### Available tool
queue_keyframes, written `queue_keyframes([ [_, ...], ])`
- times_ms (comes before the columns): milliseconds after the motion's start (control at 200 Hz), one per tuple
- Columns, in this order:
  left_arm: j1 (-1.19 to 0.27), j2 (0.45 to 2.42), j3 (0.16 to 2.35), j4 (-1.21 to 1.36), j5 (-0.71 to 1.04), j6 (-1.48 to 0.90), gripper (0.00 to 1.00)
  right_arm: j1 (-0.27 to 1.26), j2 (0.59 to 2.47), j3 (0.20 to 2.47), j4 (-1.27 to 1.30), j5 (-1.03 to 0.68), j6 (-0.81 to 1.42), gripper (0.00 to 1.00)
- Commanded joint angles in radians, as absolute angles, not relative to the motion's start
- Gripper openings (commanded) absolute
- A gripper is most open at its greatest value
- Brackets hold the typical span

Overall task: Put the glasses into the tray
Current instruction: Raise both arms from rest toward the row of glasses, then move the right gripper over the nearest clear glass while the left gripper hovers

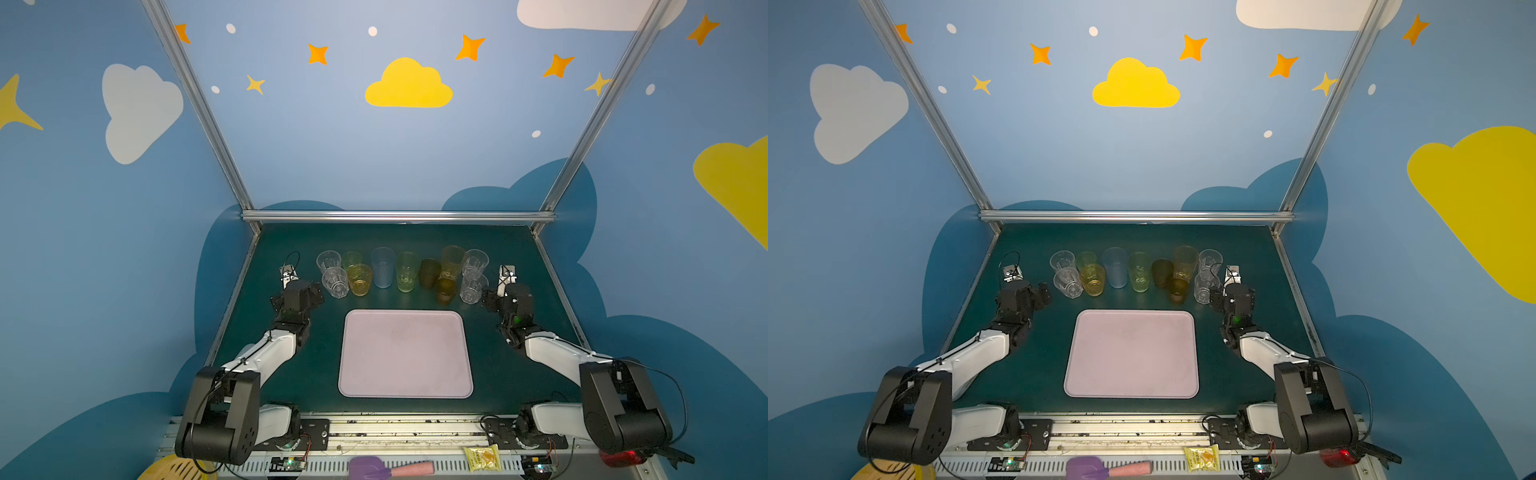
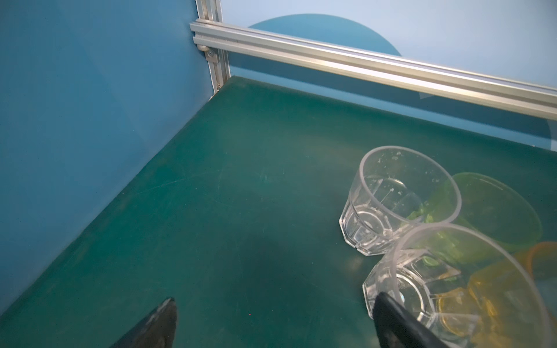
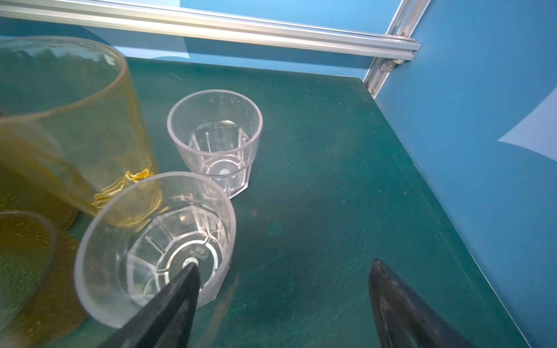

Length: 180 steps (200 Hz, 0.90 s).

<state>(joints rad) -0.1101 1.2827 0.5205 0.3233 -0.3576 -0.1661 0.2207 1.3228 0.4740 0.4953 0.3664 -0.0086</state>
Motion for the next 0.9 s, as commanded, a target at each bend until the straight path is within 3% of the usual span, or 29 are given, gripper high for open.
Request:
queue_keyframes([
  [0,-0.119,1.265,0.543,0.282,-0.379,-0.177,1.00,0.221,1.307,0.491,0.462,0.412,0.027,0.87],
  [315,-0.138,1.234,0.569,0.199,-0.416,-0.205,1.00,0.221,1.233,0.532,0.302,0.439,0.142,0.87],
  [586,-0.158,1.199,0.623,0.075,-0.400,-0.249,1.00,0.212,1.136,0.633,-0.012,0.440,0.323,0.87],
  [896,-0.205,1.075,0.656,-0.095,-0.365,-0.395,1.00,0.189,1.052,0.765,-0.361,0.154,0.500,0.87],
])
